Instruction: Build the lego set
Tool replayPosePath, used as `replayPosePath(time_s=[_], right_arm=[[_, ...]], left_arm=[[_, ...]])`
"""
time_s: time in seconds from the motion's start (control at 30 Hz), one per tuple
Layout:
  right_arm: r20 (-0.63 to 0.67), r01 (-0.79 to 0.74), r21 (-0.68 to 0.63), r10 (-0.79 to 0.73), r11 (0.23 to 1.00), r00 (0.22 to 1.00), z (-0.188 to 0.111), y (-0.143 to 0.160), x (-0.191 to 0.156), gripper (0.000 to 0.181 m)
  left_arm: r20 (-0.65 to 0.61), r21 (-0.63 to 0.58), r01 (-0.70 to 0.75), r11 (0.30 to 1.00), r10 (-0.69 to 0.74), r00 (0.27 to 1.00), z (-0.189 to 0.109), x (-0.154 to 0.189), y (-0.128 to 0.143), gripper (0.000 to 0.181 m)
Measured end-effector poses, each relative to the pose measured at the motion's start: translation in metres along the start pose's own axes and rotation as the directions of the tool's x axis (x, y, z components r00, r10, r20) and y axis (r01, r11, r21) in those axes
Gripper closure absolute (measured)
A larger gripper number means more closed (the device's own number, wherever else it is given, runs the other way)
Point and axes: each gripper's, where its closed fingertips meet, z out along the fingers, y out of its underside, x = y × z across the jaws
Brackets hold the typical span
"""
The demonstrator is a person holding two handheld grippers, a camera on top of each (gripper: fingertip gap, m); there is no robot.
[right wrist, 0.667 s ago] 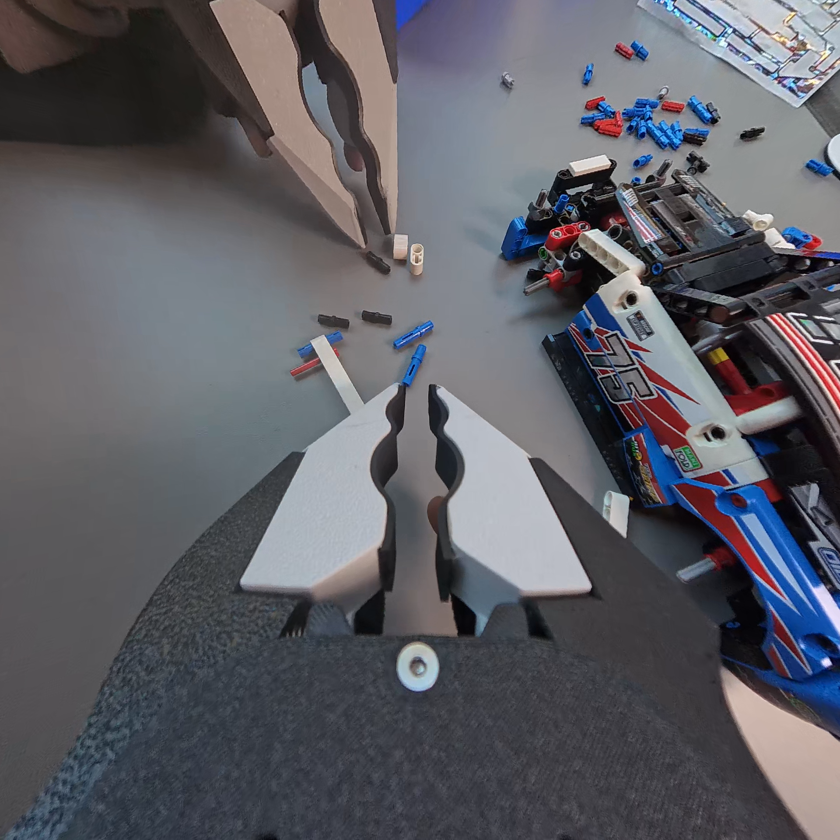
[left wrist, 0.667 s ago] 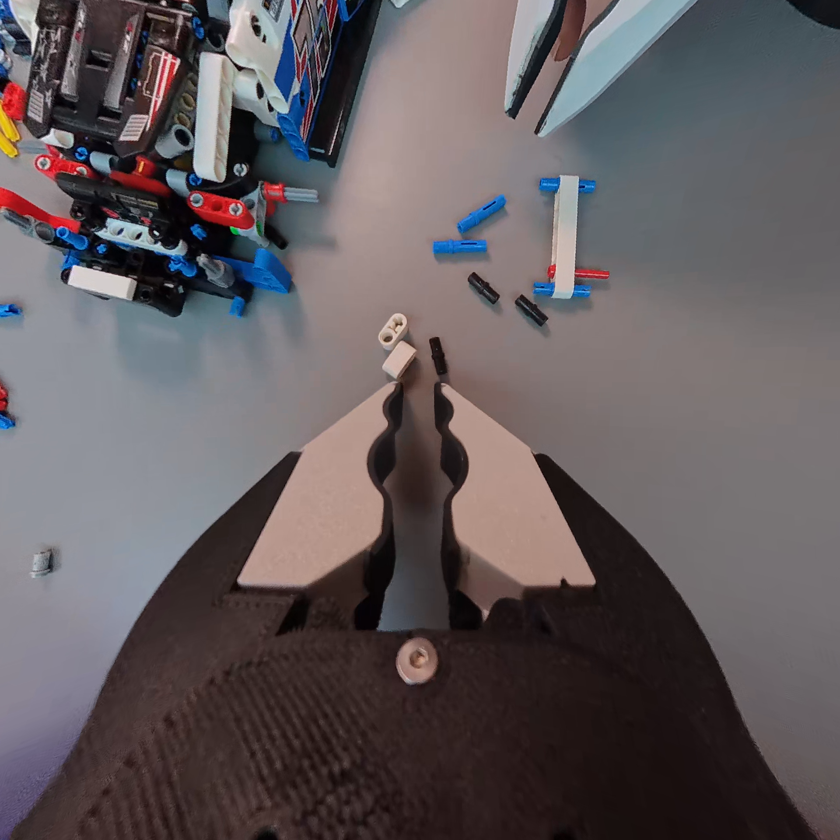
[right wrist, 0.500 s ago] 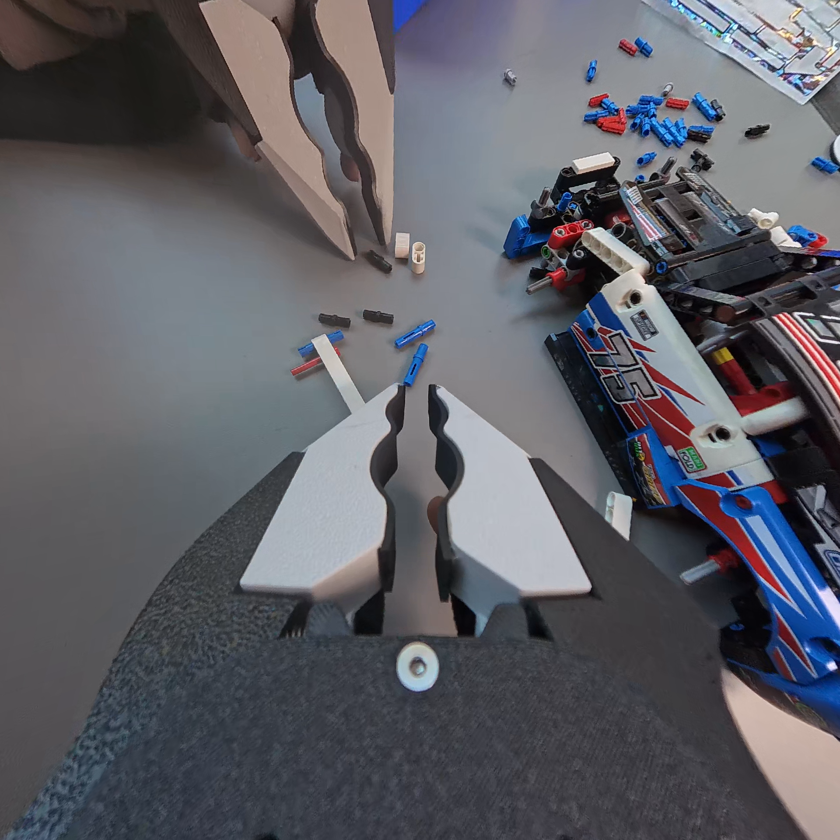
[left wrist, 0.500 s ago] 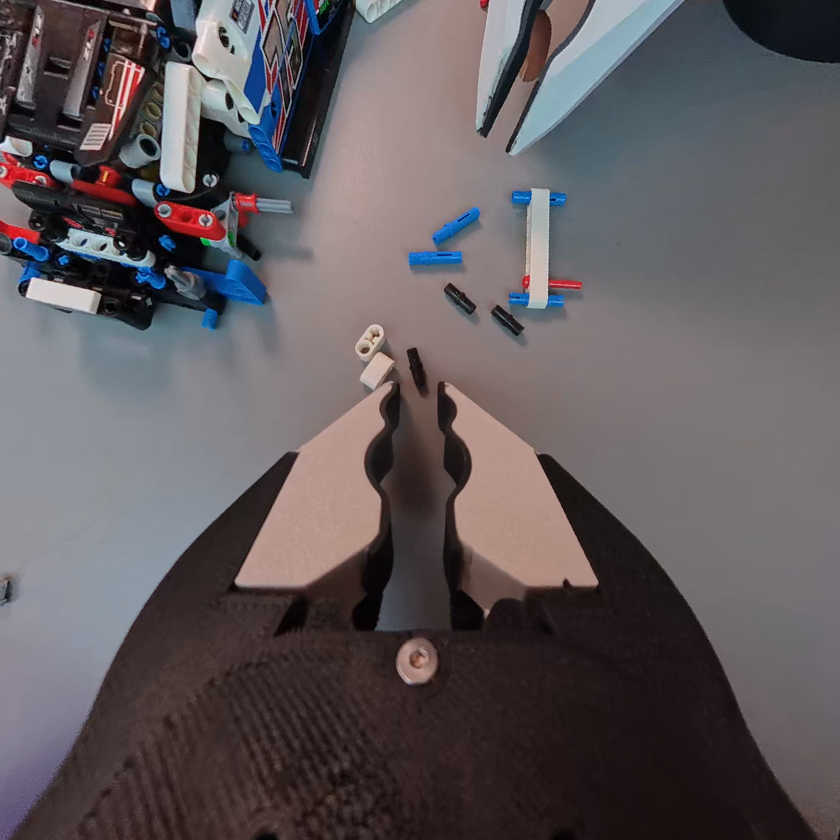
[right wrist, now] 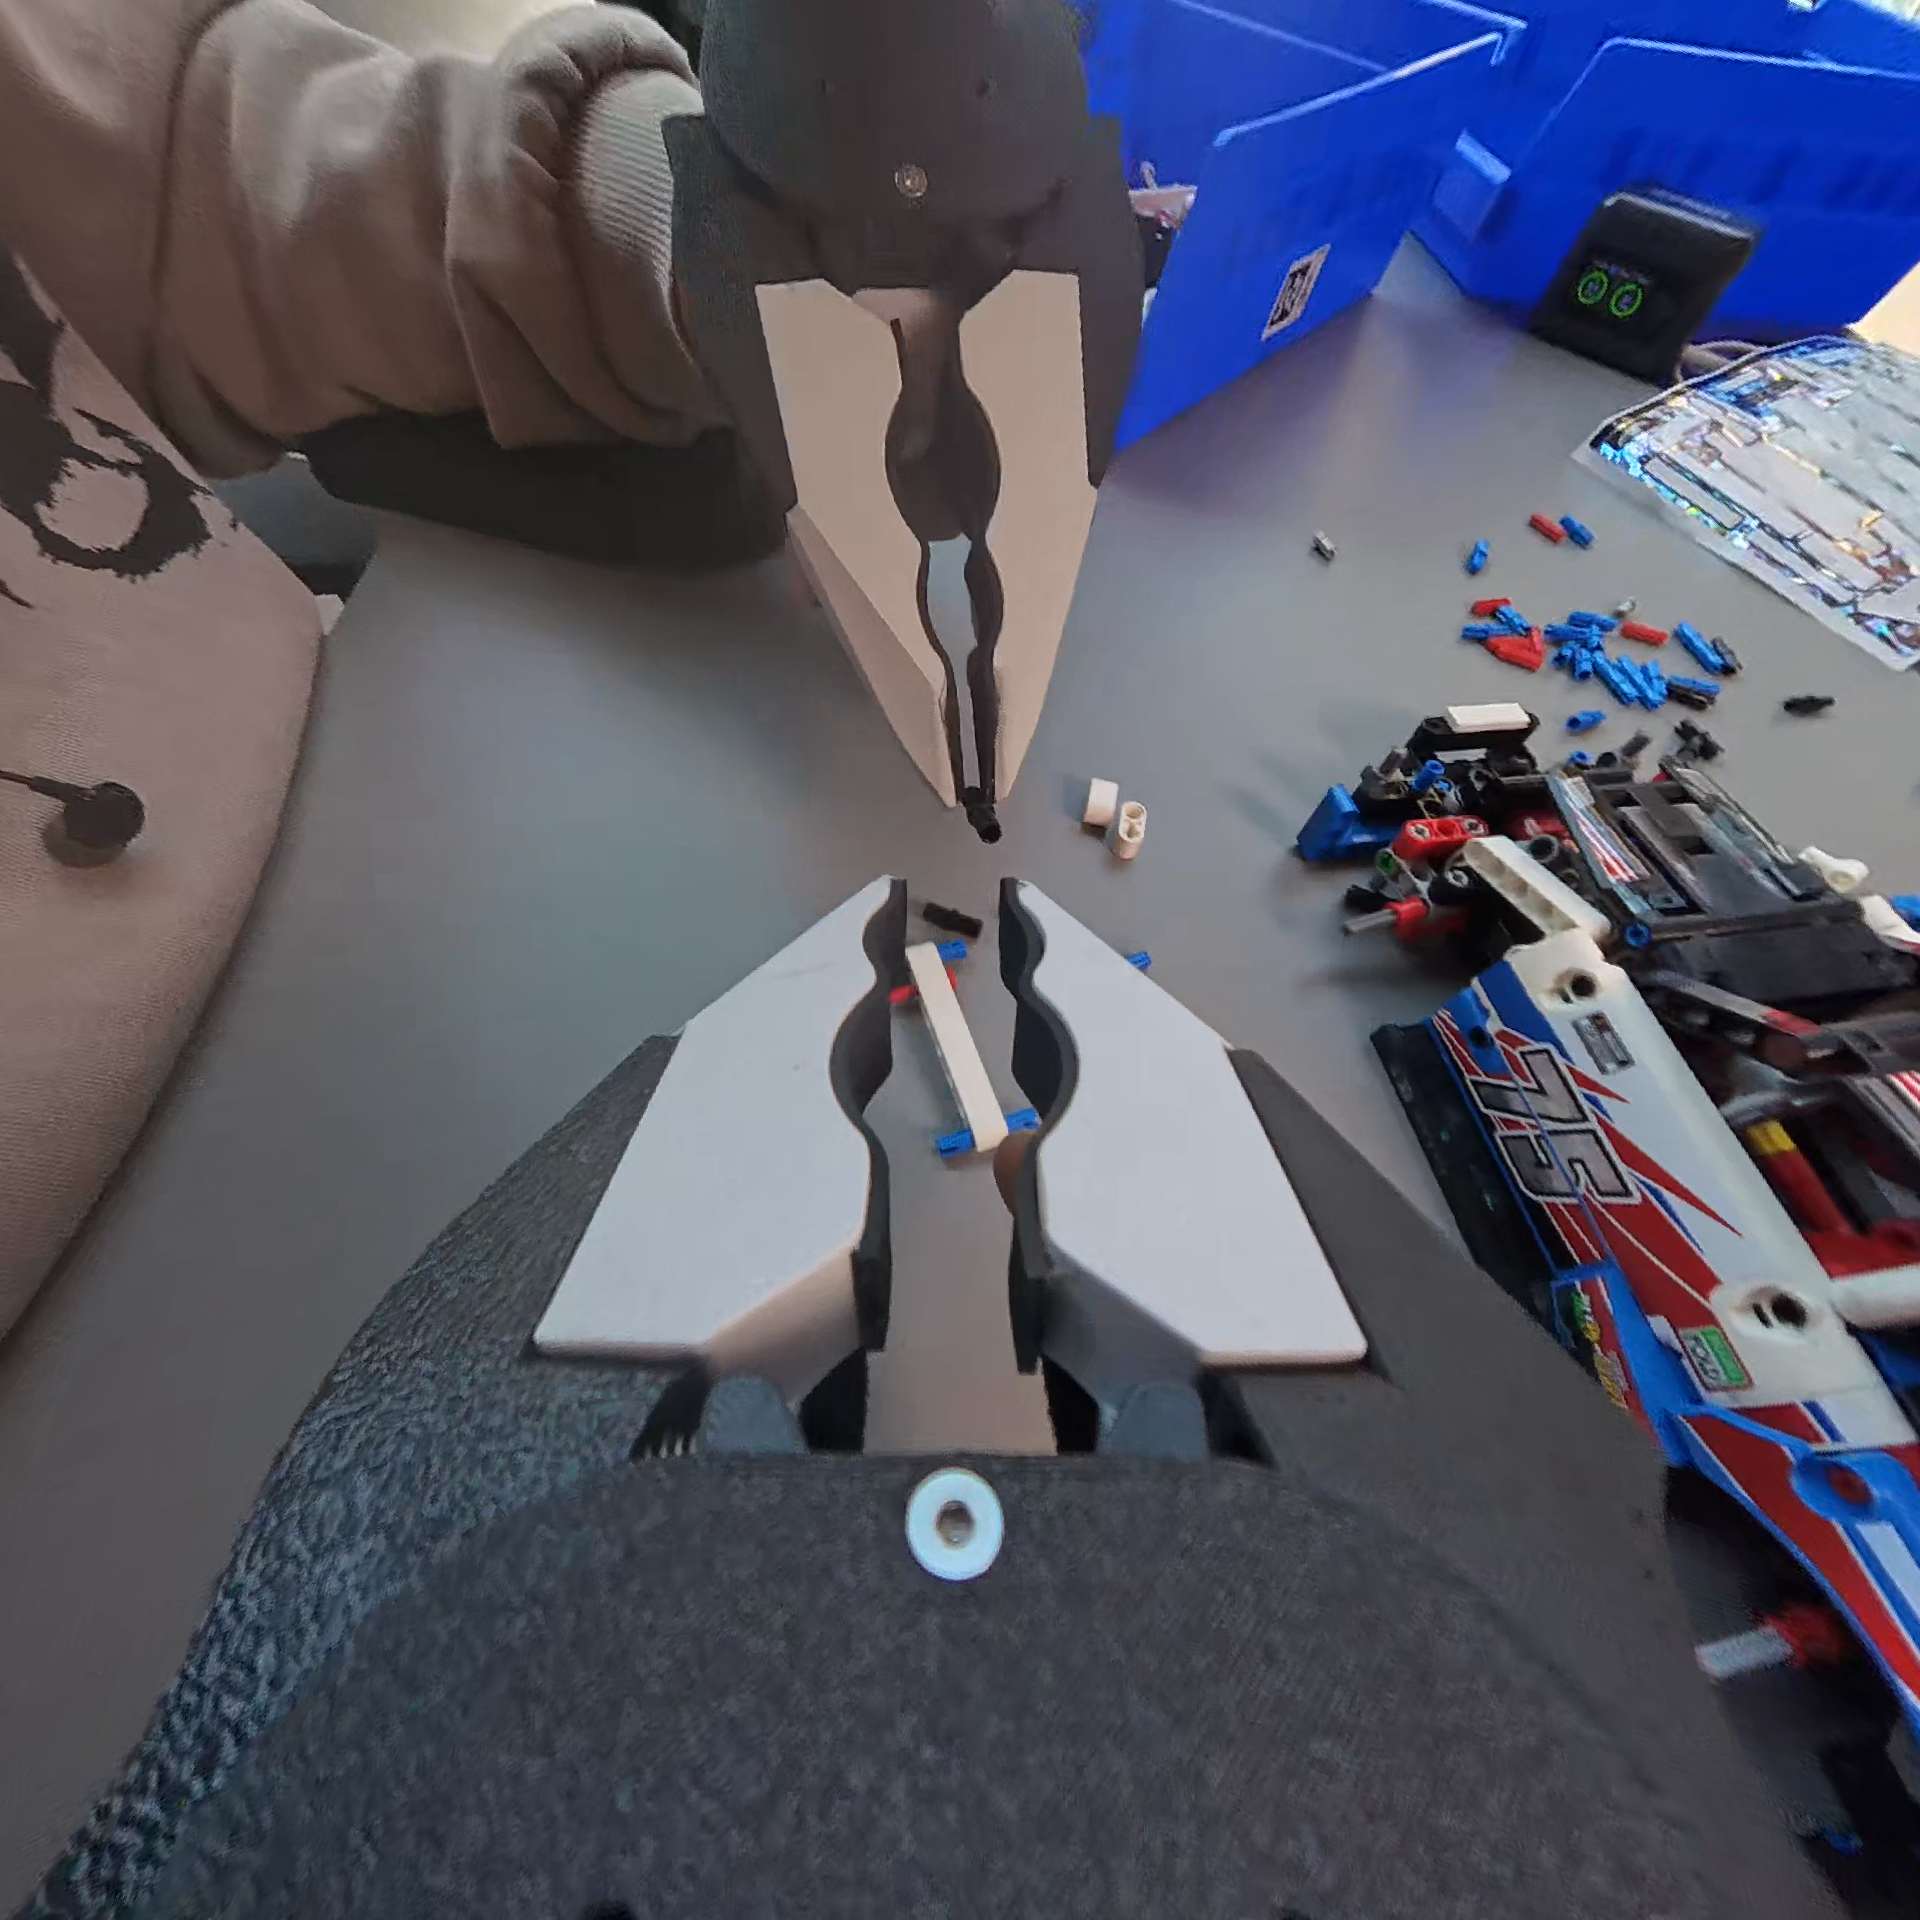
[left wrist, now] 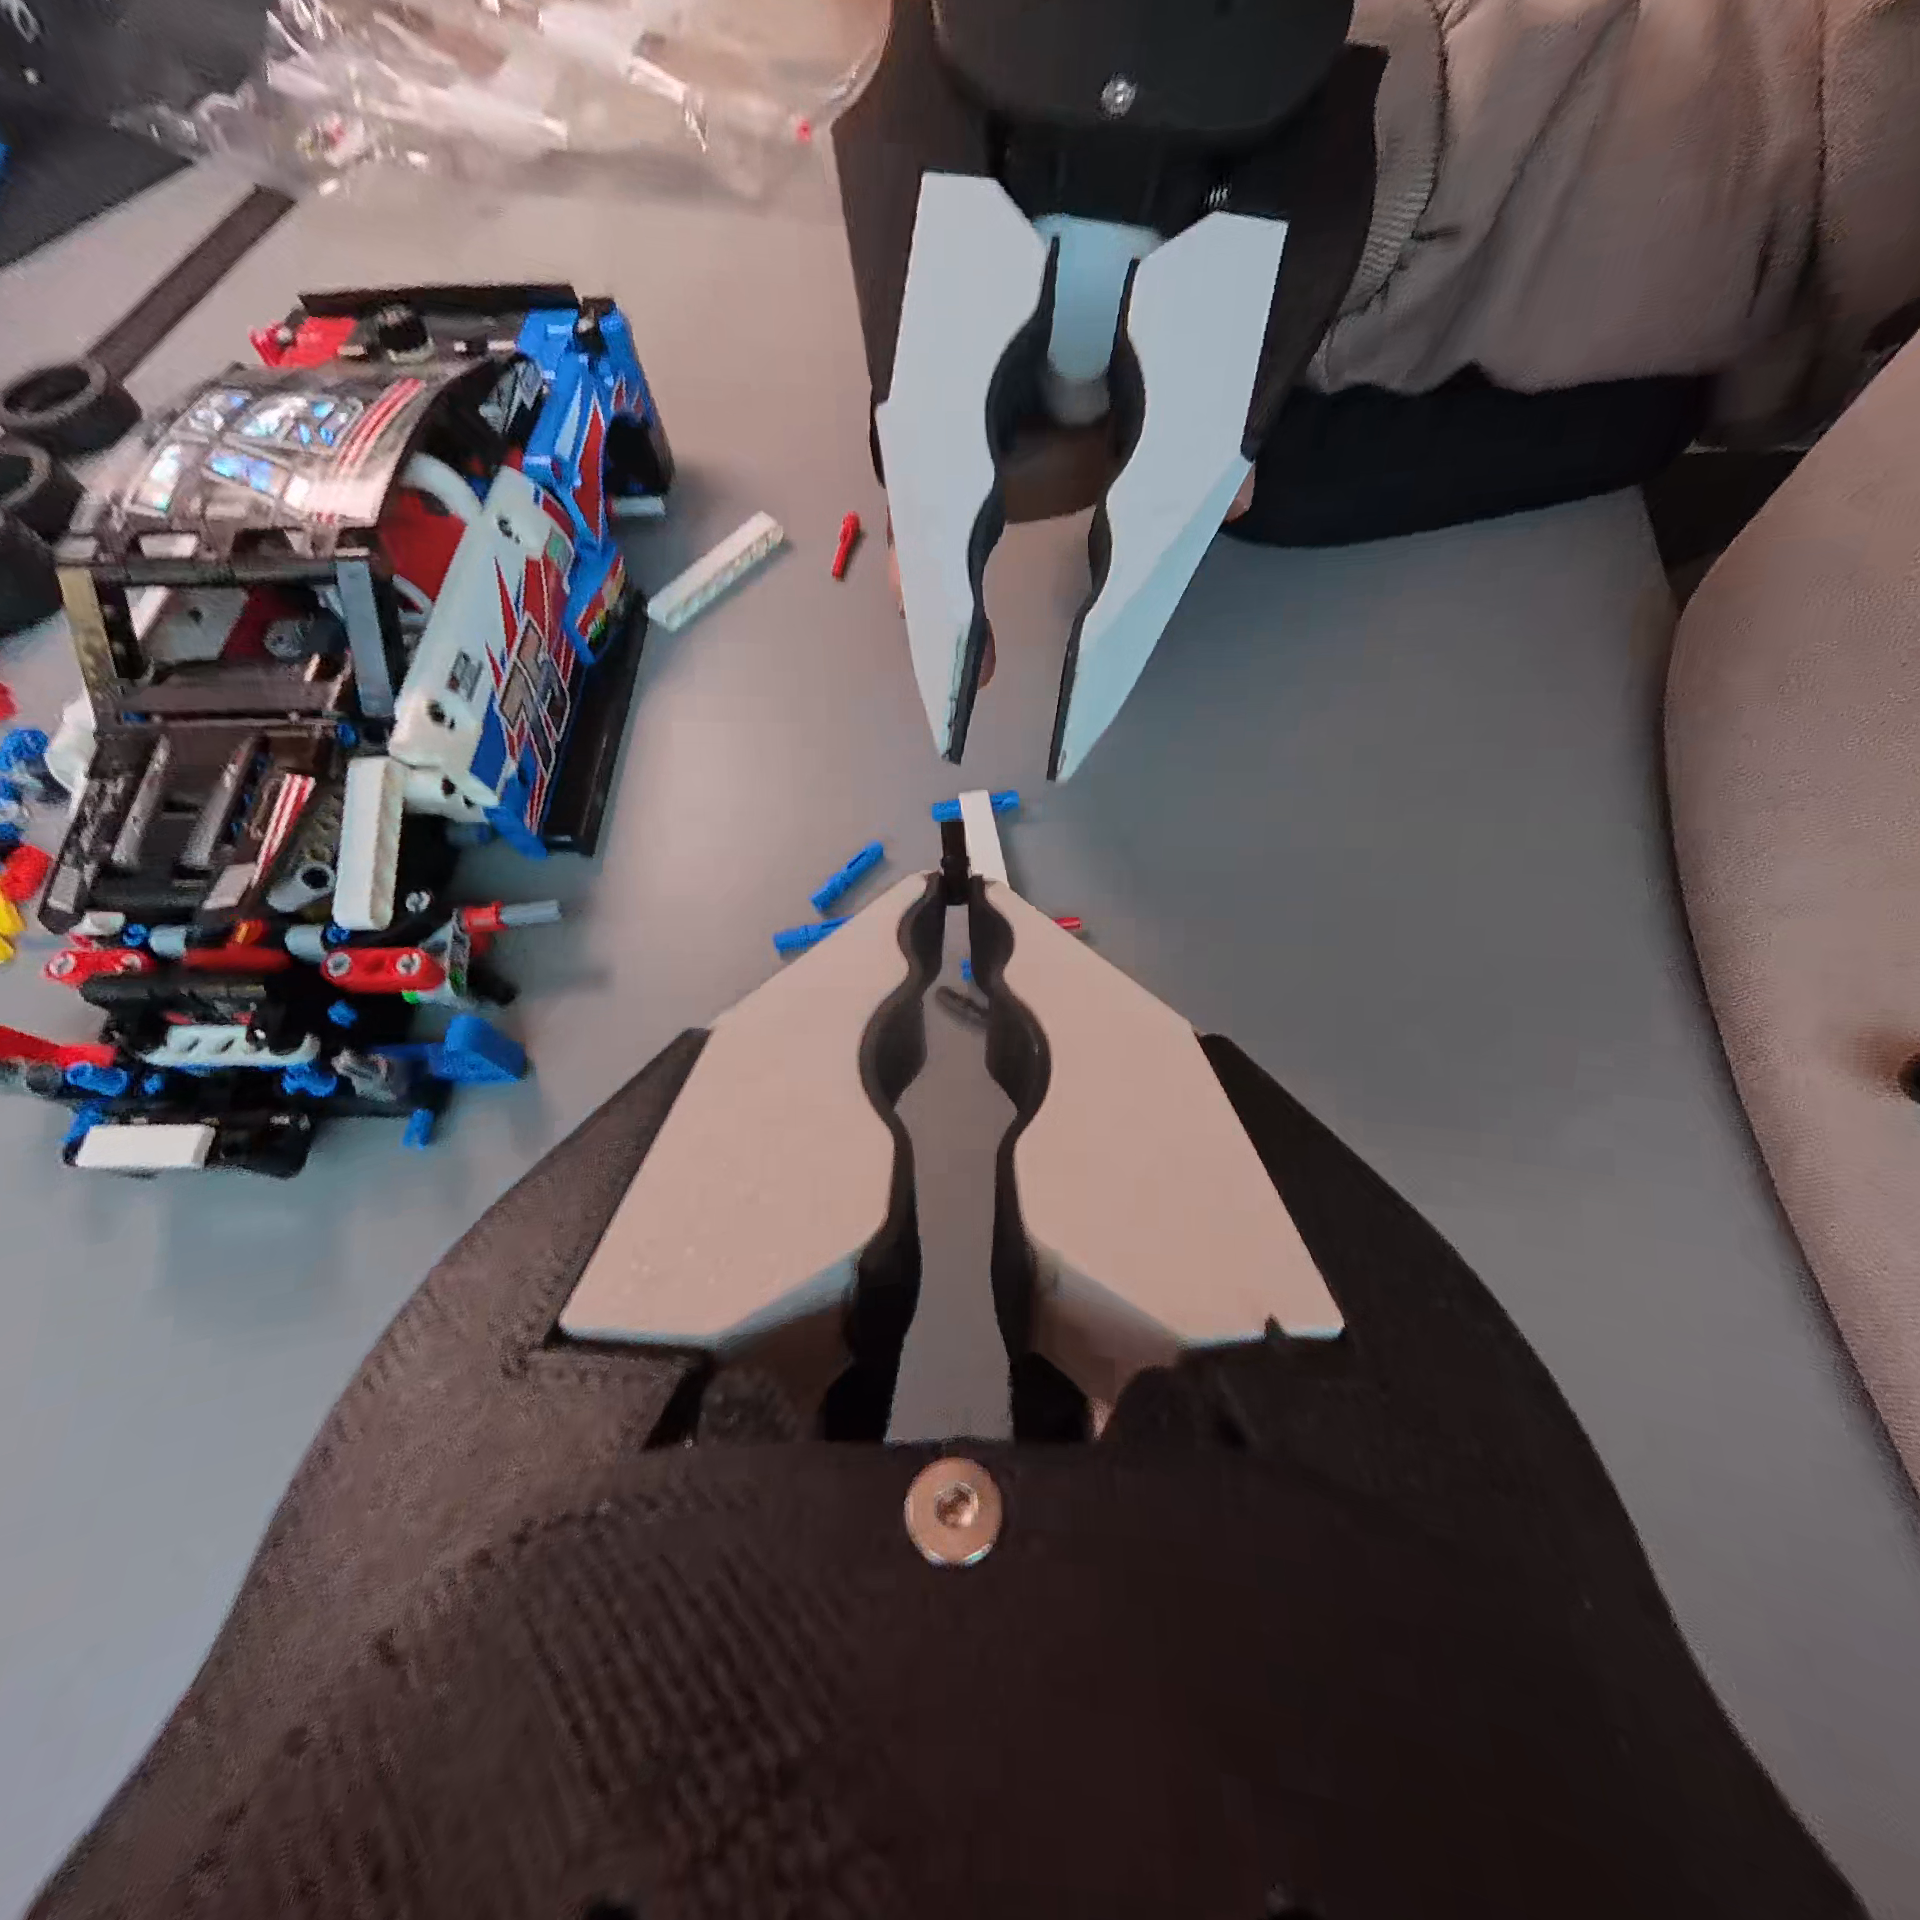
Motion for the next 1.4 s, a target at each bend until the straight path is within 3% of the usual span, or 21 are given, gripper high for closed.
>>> replayPosePath(time_s=[0.03,0.47,0.53,0.77,1.4], right_arm=[[0.013,-0.005,0.018,0.005,1.0,1.0,0.0,-0.003,-0.002,0.165],[0.04,-0.019,0.068,0.017,0.997,0.999,0.0,-0.012,-0.008,0.17],[0.054,-0.011,0.059,0.008,0.998,0.998,0.002,-0.01,-0.012,0.177],[0.07,-0.018,0.027,0.016,0.999,0.997,0.002,-0.005,-0.013,0.178],[0.105,0.078,-0.311,-0.047,0.947,0.993,0.0,0.052,-0.021,0.178]], left_arm=[[-0.002,0.019,-0.02,1.0,0.02,1.0,0.001,0.003,-0.004,0.179],[-0.031,0.066,-0.066,0.996,0.068,0.997,0.004,0.017,-0.014,0.179],[-0.046,0.071,-0.063,0.995,0.066,0.997,0.006,0.02,-0.015,0.179],[-0.055,0.062,-0.051,0.997,0.055,0.997,0.009,0.021,-0.012,0.179],[-0.026,0.011,-0.033,0.999,0.033,0.999,0.016,0.015,0.0,0.177]])
